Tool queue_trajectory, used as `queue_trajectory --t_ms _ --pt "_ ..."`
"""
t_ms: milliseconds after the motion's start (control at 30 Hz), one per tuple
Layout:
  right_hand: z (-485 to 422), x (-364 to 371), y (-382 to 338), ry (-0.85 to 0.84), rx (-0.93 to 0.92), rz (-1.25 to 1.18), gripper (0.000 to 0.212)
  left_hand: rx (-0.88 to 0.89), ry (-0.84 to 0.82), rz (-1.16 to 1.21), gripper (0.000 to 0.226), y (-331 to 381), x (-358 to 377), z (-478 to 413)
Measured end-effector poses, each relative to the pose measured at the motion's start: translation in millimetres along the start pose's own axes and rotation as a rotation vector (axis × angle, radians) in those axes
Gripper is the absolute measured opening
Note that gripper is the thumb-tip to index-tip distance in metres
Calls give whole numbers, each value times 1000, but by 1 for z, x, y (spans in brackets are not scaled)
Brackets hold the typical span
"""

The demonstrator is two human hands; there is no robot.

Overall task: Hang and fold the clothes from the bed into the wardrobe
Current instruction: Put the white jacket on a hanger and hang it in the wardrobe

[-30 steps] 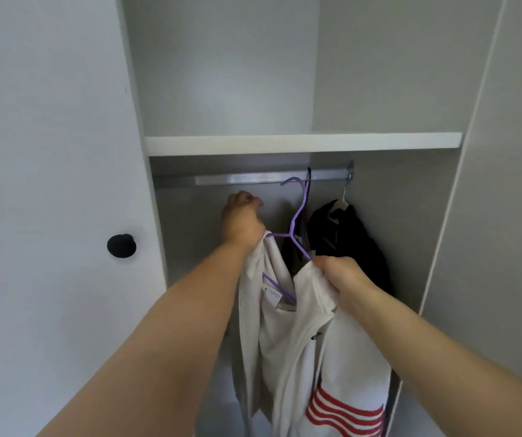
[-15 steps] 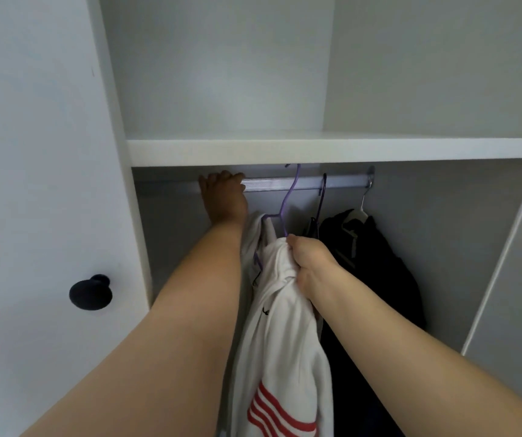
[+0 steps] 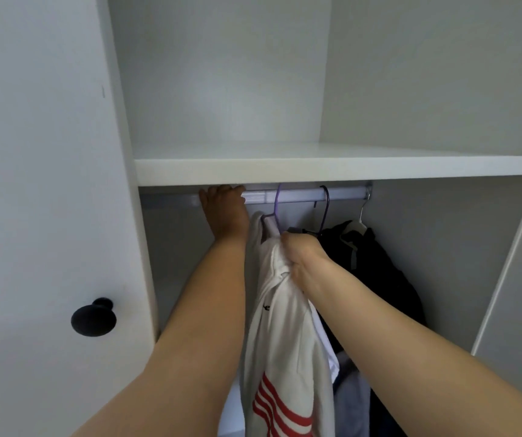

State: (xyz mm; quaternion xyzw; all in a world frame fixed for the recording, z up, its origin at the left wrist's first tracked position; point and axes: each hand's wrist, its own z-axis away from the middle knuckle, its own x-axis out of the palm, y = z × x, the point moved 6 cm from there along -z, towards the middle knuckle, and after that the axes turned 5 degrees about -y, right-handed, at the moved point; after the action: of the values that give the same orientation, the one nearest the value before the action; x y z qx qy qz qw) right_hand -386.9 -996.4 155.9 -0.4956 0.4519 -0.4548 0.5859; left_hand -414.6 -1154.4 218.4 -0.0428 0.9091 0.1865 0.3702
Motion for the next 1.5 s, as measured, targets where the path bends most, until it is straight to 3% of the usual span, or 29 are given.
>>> queue_trajectory --t_ms 567,933,1000,1133,1200,1267,1367,1500 --pt "-34 -30 34 7 40 353 35 40 30 -29 34 -1 2 0" --pt "-30 -34 49 60 -167 765 26 52 60 -51 34 -5 5 -1" --pt "-27 -31 51 76 -204 805 29 75 65 -37 40 -4 9 2" --pt "-24 -30 53 86 -248 797 24 175 95 121 74 -6 36 48" --pt "-25 -31 53 81 -263 812 22 212 73 172 74 -12 62 79" --pt "-28 -33 52 71 -273 824 19 115 21 249 62 -27 94 91" --pt "-34 -38 49 69 -274 833 13 -172 -179 469 50 -46 136 69" --pt "-43 -46 48 41 -273 855 9 -544 -392 835 56 -55 179 22"
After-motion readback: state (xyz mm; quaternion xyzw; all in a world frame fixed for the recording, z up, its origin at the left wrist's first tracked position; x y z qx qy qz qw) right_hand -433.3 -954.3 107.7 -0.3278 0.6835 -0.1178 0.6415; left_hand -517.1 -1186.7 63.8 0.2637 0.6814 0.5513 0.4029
